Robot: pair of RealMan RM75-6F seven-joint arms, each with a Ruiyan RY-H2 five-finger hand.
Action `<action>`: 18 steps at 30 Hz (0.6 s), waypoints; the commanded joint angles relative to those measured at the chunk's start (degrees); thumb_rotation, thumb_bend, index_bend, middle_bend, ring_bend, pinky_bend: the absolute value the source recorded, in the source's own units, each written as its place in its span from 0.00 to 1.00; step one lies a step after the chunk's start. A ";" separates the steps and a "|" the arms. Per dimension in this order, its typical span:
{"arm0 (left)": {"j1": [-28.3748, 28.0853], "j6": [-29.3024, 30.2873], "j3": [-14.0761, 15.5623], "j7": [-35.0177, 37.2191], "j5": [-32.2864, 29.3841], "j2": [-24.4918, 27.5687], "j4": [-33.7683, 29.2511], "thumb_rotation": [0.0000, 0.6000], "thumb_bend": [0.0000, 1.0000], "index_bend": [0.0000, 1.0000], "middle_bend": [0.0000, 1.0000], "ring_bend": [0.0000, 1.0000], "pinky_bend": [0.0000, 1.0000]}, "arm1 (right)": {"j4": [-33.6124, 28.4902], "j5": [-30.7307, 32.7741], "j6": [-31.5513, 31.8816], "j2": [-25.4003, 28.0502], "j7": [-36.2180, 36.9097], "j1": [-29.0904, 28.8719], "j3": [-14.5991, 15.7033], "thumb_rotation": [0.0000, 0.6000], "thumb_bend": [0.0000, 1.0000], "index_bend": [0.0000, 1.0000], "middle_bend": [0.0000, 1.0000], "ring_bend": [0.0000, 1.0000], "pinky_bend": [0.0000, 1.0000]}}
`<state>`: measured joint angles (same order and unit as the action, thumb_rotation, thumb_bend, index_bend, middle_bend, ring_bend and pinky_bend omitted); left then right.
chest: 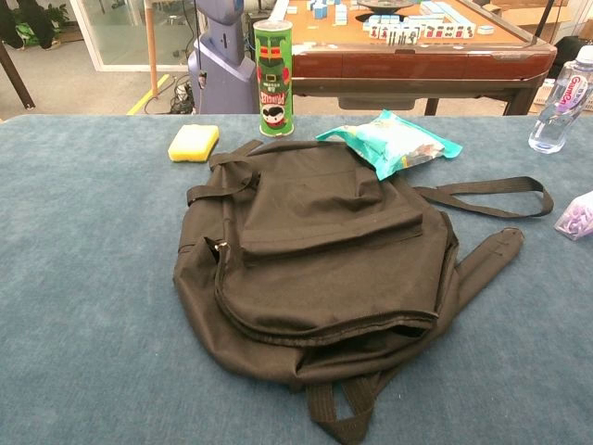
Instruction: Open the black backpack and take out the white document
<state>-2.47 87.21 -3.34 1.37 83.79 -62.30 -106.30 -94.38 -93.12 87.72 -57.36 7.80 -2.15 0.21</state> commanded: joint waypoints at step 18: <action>-2.52 -1.67 1.06 -1.49 5.85 0.12 3.16 1.00 0.27 0.29 0.27 0.24 0.08 | 0.32 0.06 0.55 -0.05 0.16 0.15 -0.28 1.00 0.41 0.43 0.33 0.22 0.31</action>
<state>-4.52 86.20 -2.38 -0.47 89.43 -62.44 -102.85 -94.06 -93.06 88.26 -57.42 7.97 -1.99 -0.06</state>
